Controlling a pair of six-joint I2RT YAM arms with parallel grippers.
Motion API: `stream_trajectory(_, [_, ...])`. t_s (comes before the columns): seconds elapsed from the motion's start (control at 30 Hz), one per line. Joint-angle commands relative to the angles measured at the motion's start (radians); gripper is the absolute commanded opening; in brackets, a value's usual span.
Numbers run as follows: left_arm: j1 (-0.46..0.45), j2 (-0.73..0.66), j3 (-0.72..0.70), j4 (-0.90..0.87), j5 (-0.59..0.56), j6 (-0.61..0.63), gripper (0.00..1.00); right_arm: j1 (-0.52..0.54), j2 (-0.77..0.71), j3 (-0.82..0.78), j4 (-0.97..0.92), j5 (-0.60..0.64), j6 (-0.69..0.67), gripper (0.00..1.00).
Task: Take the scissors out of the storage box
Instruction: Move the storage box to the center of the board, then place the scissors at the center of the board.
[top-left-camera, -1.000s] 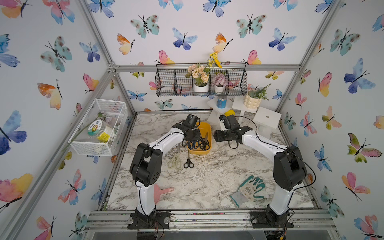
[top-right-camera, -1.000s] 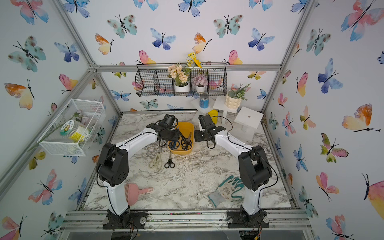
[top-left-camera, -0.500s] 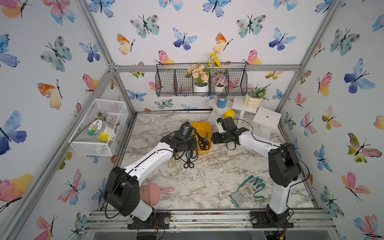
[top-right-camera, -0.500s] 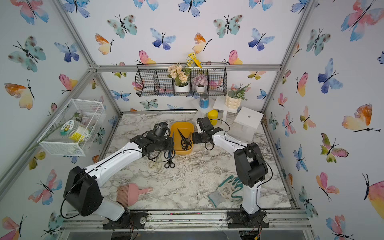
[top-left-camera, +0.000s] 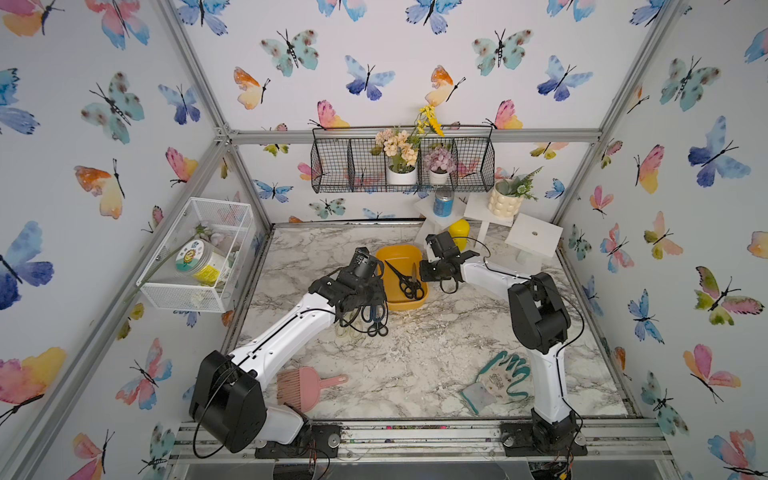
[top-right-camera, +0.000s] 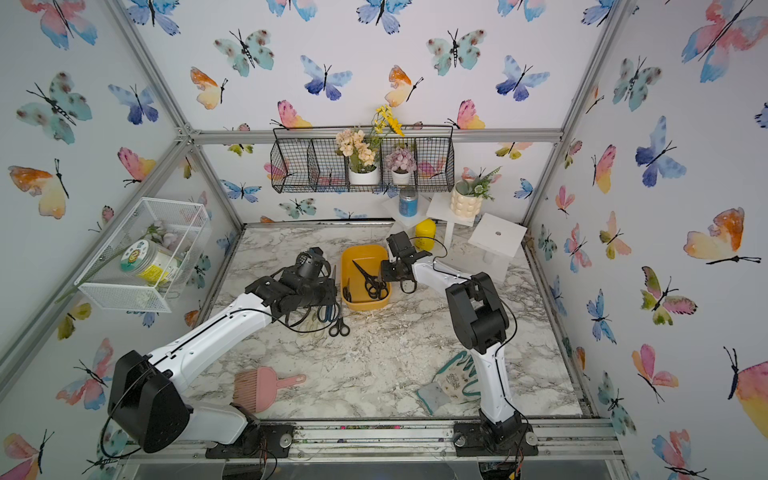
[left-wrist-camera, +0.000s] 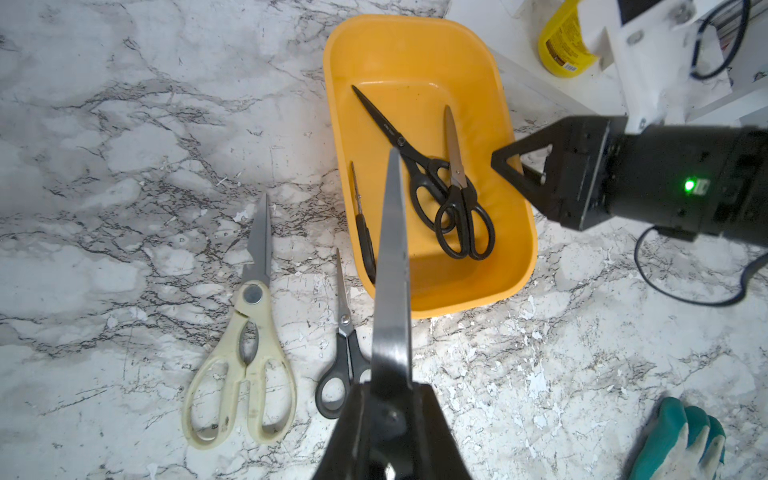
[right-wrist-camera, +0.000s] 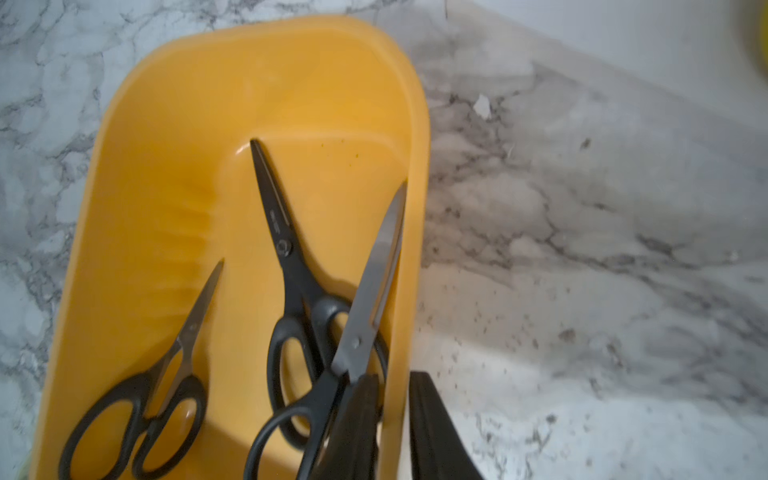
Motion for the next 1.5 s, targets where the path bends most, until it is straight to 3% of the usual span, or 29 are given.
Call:
stream_trajectory(0.0, [0.005, -0.015, -0.012, -0.020, -0.002, -0.006, 0.00, -0.004, 0.068, 0.097, -0.032, 0.055, 0.022, 0.16])
stream_trajectory(0.37, [0.002, -0.019, -0.040, -0.018, 0.026, -0.024, 0.00, -0.010, 0.246, 0.376, -0.070, 0.113, 0.038, 0.06])
stream_trajectory(0.5, [0.002, -0.018, -0.038, -0.019, 0.028, -0.026, 0.00, -0.021, 0.246, 0.381, -0.024, 0.147, 0.057, 0.07])
stream_trajectory(0.67, [-0.001, -0.005, -0.030, -0.018, 0.055, -0.035, 0.00, -0.027, 0.207, 0.360, 0.039, 0.135, 0.009, 0.33])
stream_trajectory(0.83, [-0.021, 0.011, -0.028, -0.016, 0.064, -0.059, 0.00, -0.027, 0.059, 0.200, 0.131, 0.102, -0.006, 0.54])
stream_trajectory(1.2, [-0.102, 0.006, -0.104, 0.086, 0.015, -0.115, 0.00, -0.027, -0.226, -0.124, 0.170, 0.033, 0.007, 0.66])
stream_trajectory(1.47, [-0.205, 0.048, -0.148, 0.154, 0.004, -0.140, 0.00, -0.027, -0.319, -0.178, 0.067, 0.085, -0.025, 0.67])
